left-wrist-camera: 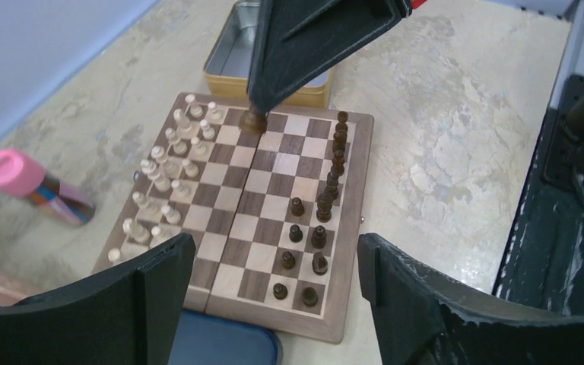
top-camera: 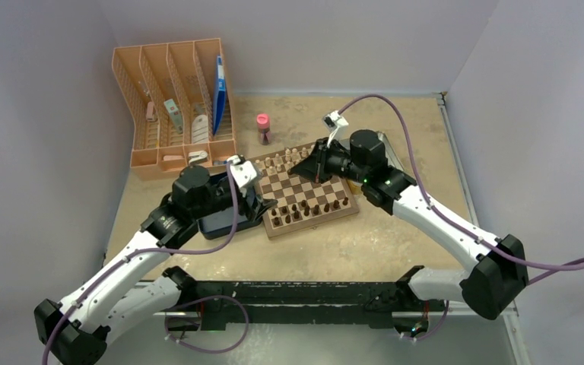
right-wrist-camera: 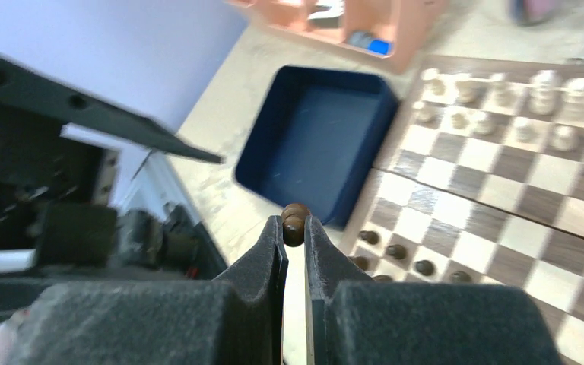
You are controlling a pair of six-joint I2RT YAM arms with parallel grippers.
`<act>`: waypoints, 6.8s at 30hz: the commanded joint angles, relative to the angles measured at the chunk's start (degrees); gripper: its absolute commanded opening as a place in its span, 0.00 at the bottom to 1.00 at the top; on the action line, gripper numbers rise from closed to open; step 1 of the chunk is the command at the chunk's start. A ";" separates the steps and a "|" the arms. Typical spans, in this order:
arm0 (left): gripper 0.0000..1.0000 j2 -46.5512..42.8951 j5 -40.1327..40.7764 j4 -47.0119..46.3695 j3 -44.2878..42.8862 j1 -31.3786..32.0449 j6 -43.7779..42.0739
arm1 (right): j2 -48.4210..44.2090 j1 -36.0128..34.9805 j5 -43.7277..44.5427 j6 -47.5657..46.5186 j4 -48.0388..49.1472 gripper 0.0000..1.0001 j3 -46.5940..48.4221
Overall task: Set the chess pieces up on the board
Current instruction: Place the chess piece on the chessboard, then pick up the chess piece from the storage box.
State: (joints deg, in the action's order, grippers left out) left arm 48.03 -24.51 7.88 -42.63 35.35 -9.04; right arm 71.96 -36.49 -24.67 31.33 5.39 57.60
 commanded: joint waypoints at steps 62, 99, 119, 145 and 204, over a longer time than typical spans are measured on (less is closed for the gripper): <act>0.99 6.28 12.76 19.65 -4.00 -20.06 30.22 | 20.70 -6.18 36.19 -3.34 -17.02 0.09 3.13; 0.99 5.93 14.14 19.63 -3.92 -20.06 30.22 | 21.55 -7.55 37.19 -3.43 -18.92 0.13 3.05; 0.98 6.27 13.54 19.59 -3.77 -20.06 30.23 | 20.32 -7.66 37.76 -2.73 -20.34 0.21 5.33; 0.98 5.22 13.88 19.52 -3.51 -20.06 29.96 | 20.54 -7.67 36.71 -2.95 -21.16 0.13 5.50; 1.00 -4.87 2.45 17.83 0.31 -19.93 29.65 | 18.51 18.29 49.94 7.82 -15.55 0.30 11.56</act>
State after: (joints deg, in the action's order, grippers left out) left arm 46.26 -20.21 28.21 -43.94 15.59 21.23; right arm 92.44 -24.82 21.26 34.54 -15.44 71.46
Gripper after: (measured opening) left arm 0.998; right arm 0.289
